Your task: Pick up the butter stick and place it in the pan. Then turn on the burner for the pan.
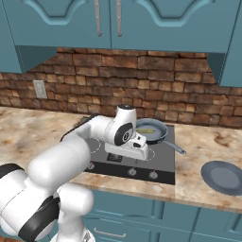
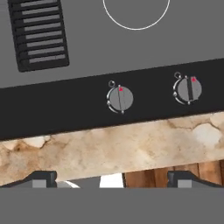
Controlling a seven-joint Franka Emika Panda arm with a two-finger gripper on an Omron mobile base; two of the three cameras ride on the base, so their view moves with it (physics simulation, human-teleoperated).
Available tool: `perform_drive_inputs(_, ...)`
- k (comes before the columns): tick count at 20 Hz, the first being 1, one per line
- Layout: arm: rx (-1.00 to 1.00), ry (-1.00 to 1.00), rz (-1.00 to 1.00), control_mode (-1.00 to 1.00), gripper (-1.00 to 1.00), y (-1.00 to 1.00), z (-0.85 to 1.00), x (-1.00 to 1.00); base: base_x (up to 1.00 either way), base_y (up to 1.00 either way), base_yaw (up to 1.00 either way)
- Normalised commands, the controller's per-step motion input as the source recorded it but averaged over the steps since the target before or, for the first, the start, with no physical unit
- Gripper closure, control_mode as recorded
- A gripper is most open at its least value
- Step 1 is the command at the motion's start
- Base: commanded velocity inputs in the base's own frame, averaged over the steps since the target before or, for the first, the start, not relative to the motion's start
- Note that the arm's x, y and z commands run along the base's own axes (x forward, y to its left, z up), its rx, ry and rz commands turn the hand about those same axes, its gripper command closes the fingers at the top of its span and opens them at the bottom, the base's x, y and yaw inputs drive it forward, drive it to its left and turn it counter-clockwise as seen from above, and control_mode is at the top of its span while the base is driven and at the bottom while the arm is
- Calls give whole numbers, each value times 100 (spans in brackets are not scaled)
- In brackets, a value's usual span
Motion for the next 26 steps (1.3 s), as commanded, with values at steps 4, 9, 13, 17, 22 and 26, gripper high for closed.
perform_drive_inputs(4,0,0,24,-100,-100,-1,-28,0,0,0,0)
perform_drive_inputs(9,0,0,23,-100,-100,-9,-32,1,0,0,0)
perform_drive_inputs(13,0,0,18,-100,-100,-10,-27,16,0,0,0)
perform_drive_inputs(17,0,0,14,-100,-100,0,-22,33,0,0,0)
perform_drive_inputs(22,0,0,6,-100,-100,0,-17,20,0,0,0)
perform_drive_inputs(26,0,0,0,-100,-100,0,-15,11,0,0,0)
